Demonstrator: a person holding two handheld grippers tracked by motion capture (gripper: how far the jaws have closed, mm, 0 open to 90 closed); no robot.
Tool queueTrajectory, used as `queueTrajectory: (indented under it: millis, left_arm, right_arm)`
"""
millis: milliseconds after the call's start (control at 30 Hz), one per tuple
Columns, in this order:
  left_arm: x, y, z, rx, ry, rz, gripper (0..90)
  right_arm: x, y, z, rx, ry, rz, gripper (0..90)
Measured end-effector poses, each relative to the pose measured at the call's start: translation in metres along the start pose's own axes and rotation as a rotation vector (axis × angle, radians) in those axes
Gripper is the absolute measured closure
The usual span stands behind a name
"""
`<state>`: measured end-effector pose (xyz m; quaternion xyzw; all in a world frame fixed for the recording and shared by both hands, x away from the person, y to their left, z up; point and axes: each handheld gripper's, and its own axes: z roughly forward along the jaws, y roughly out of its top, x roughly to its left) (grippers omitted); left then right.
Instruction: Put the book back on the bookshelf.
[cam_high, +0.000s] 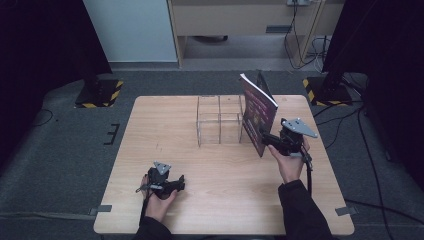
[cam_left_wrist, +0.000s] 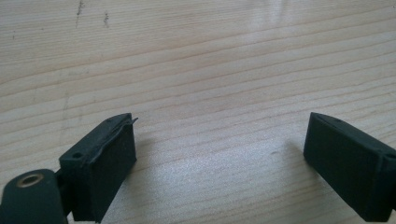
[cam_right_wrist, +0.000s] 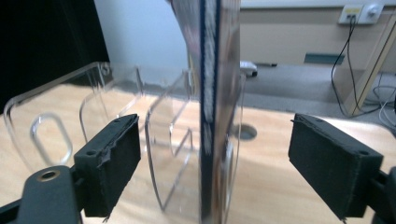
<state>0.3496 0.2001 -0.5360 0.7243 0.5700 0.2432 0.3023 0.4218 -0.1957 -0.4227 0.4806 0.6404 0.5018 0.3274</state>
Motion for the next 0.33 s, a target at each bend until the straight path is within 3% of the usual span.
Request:
queueTrajectory:
  millis: [333]
  left_arm:
    - [0.000,0.000,0.000,0.000,0.000,0.000,8.3]
  right_arm:
    - [-0.022,-0.050,-0.017,0.156,0.038,-0.007,12.4]
